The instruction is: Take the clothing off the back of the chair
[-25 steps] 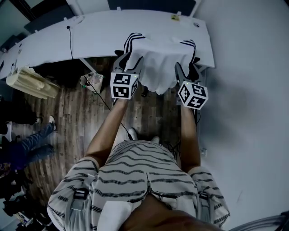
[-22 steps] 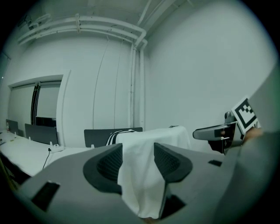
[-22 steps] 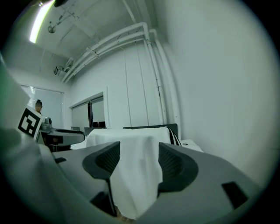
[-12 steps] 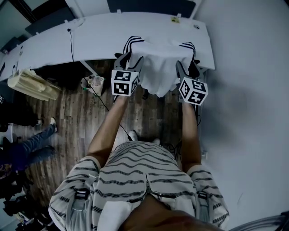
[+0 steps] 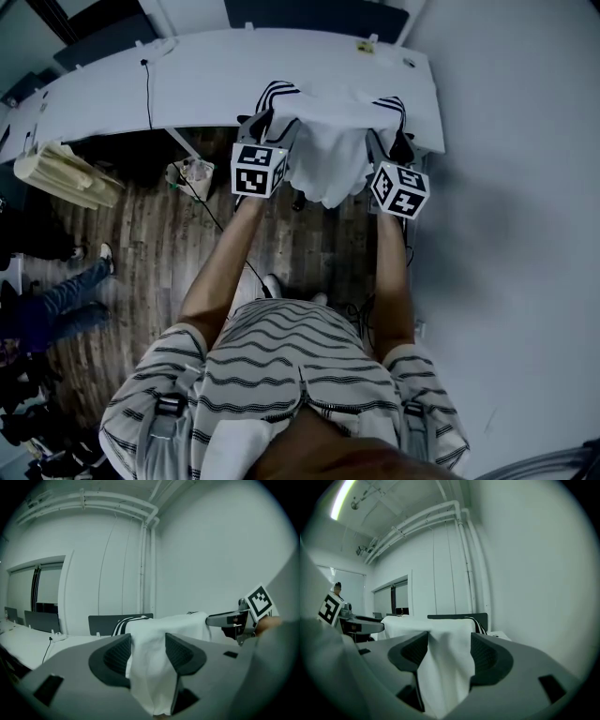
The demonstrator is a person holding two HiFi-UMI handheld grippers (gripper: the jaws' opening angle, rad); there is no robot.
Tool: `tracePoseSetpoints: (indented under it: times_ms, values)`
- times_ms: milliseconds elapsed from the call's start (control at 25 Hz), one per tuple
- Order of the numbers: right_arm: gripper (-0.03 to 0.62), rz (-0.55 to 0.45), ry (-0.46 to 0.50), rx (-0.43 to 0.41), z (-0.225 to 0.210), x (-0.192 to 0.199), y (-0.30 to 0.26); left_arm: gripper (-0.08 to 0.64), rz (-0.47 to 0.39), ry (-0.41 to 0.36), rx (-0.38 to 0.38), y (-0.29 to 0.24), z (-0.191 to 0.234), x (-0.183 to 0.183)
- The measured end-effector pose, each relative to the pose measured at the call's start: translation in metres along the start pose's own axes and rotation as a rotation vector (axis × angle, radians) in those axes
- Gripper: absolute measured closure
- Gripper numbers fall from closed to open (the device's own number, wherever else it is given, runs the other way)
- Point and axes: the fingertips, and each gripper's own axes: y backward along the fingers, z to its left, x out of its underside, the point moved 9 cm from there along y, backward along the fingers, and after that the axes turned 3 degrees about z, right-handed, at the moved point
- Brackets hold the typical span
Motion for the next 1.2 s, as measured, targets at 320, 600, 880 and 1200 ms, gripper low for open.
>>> tracePoseSetpoints:
  times_ms: [320, 600, 880, 1200]
  values:
    - [0.304, -0.01, 0.004, -0.019, -0.002, 0.0, -0.005, 0.336, 0.001, 0.002, 0.011, -0.006, 0.002, -0.002]
    - [0.325, 0.001, -0.005, -0.049, -0.003, 0.002, -0.009, 0.337, -0.002, 0.014, 0.021, -0.011, 0.001, 0.0]
    - [0.415, -0.009, -0.015, -0.05, -0.004, 0.004, -0.009, 0.381, 0.004, 0.02, 0.03, -0.011, 0.002, 0.001]
    - [0.515, -0.009, -0.028, -0.061, -0.004, 0.004, -0.012, 0.473, 0.009, 0.028, 0.015, -0.013, 0.005, 0.002]
